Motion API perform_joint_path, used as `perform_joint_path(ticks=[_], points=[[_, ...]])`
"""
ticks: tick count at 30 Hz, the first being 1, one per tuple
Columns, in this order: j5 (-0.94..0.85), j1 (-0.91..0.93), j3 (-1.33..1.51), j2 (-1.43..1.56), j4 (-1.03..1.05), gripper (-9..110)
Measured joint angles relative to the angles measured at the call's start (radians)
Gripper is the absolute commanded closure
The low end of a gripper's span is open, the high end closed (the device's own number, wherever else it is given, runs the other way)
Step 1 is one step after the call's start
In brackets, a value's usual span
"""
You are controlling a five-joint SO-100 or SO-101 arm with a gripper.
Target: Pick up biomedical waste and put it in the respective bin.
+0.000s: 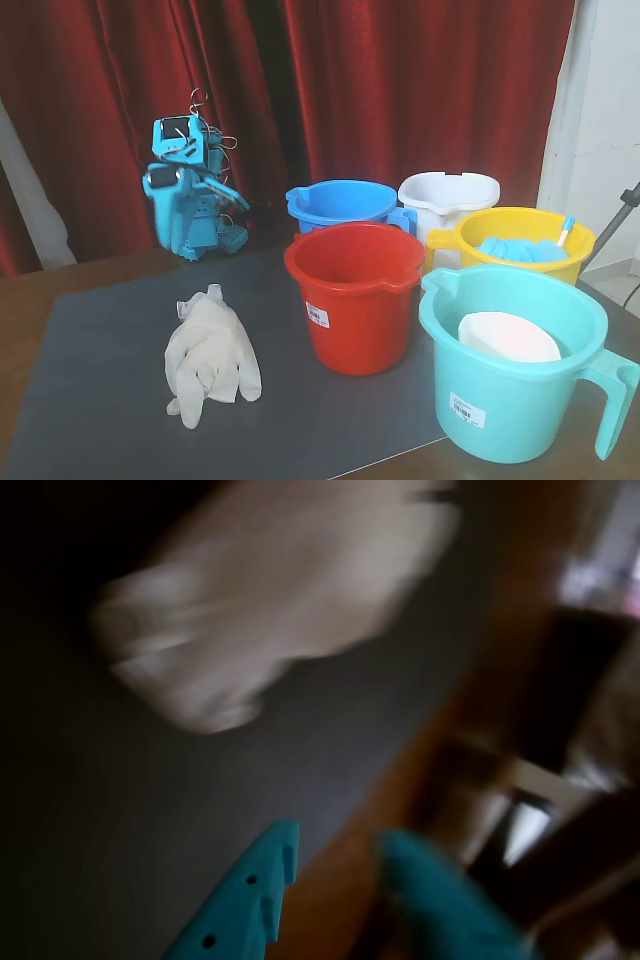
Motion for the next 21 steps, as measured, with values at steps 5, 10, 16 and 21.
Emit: perform_joint_path(ticks=[5, 10, 16, 21], points=[[0.117, -0.006, -0.107, -0.155, -0.132, 79], [0.302, -0.028, -0.453, -0.523, -0.107, 79], [0.617, -0.135, -0.985, -1.103, 0.196, 78], [0.888, -0.193, -1.109, -1.364, 0.265, 70]])
